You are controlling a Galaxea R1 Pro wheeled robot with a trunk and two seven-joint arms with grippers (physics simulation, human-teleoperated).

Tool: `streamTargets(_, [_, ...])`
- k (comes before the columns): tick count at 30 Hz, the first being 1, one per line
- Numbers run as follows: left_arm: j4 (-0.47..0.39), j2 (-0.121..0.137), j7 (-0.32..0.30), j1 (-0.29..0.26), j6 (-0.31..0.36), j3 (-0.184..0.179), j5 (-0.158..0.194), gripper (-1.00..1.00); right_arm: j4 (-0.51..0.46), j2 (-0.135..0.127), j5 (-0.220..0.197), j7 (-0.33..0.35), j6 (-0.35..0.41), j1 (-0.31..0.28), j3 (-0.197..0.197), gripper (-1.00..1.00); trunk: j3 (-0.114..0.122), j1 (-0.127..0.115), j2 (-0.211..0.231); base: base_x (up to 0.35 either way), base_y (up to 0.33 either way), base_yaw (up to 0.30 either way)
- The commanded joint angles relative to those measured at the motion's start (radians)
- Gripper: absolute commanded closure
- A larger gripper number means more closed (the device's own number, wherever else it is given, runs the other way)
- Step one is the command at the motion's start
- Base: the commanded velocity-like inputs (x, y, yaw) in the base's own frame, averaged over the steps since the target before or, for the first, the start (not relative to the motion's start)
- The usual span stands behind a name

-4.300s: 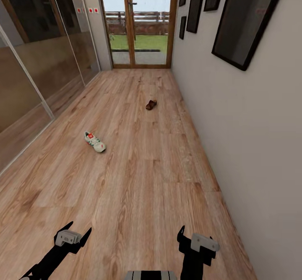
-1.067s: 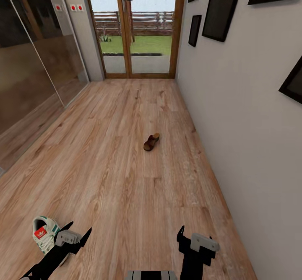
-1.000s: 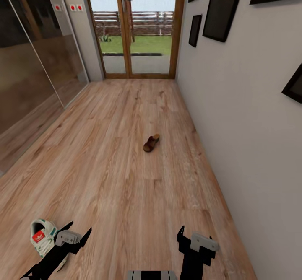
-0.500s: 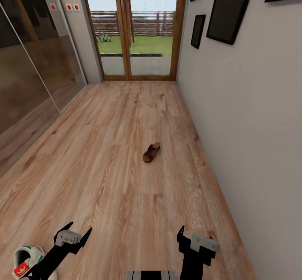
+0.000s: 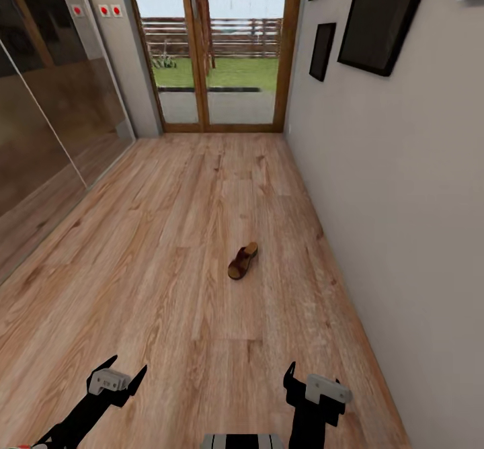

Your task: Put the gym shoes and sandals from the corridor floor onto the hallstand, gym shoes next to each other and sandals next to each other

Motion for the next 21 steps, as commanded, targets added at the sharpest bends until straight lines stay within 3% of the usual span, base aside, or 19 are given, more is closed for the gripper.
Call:
streamTargets(1, [-0.001,-0.001,-0.004,-0.001,-0.005,0.004,-0.008,-1.0,-0.001,0.0,-0.005,-0.005,-0.001,-0.001,0.002,-1.0,-0.001,0.0,0.0,0.326,0.0,0.0])
streamTargets(11, [-0.001,-0.001,-0.004,-0.001,-0.006,0.003,-0.008,-1.0,-0.001,-0.001,-0.005,-0.004,-0.001,-0.001,0.01,-1.0,-0.001,0.0,0.0,0.313,0.0,0.0])
streamTargets(21, [-0.001,-0.001,-0.004,-0.001,-0.006,0.003,-0.008,-1.0,-0.001,0.0,-0.005,-0.005,-0.001,-0.001,0.018,-1.0,-0.001,0.0,0.0,0.092,0.0,0.0])
